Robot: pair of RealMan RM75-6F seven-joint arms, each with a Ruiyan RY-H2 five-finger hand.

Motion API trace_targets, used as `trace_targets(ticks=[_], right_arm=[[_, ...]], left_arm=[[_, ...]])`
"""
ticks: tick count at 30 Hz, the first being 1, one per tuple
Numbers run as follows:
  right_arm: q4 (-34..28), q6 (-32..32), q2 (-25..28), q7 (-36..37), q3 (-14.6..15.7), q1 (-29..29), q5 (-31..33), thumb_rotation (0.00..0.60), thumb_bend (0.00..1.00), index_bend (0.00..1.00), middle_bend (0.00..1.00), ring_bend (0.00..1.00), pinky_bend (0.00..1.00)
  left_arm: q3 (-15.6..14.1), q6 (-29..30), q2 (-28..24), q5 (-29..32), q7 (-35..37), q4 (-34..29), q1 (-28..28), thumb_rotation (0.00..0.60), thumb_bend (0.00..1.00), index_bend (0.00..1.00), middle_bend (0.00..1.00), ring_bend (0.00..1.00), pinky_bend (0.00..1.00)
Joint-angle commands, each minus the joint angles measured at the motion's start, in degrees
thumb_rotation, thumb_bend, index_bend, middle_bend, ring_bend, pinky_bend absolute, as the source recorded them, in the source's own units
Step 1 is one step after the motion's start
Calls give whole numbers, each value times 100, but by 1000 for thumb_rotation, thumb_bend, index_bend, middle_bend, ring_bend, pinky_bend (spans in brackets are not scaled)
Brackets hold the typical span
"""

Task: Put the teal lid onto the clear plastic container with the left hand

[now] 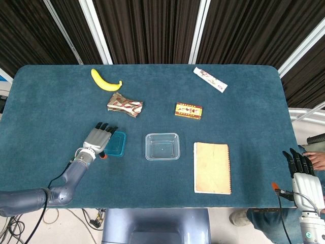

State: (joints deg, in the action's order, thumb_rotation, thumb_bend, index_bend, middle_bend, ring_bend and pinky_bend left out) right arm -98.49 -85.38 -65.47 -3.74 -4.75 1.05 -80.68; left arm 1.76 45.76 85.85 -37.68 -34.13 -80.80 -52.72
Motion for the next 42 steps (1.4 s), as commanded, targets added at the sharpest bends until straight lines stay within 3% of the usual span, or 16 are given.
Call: trace_targets(ticks=[1, 9, 15, 16, 21, 31, 42], right_arm=[[1, -5, -1, -4, -1, -1, 0, 600, 273, 89, 5, 22, 0], [1, -17, -5, 5, -8, -3, 0, 600, 273, 89, 5, 22, 0], [1, -28, -10, -8, -4, -9, -4, 600, 272, 90, 5, 22, 0], [1, -25, -11, -9, -11, -8, 11, 600, 272, 90, 5, 22, 0], [0, -23, -11, -4, -19, -7, 25, 600, 272, 89, 5, 22, 0], [-9, -37, -11, -4, -28, -14, 37, 600, 273, 90, 5, 22, 0], [3, -40, -11, 21, -39, -12, 39, 600, 274, 89, 5, 22, 0]], left_arm=[[42, -18, -54, 36, 46, -38, -16, 600, 228, 75, 250, 0, 0], [354, 211, -484, 357, 127, -606, -119, 600, 228, 80, 247, 0, 0], [771, 778, -1068, 1364, -339, -1715, -511, 600, 228, 82, 245, 0, 0], [949, 829, -1177, 1634, -423, -1990, -678, 600, 228, 83, 245, 0, 0], [1171, 937, -1380, 2680, -839, -2415, -1227, 600, 228, 84, 243, 0, 0], [1365, 1212, -938, 3559, -1244, -2391, -1954, 600, 228, 84, 240, 0, 0], [1393, 1503, -106, 3754, -1546, -2054, -2547, 600, 227, 83, 238, 0, 0]])
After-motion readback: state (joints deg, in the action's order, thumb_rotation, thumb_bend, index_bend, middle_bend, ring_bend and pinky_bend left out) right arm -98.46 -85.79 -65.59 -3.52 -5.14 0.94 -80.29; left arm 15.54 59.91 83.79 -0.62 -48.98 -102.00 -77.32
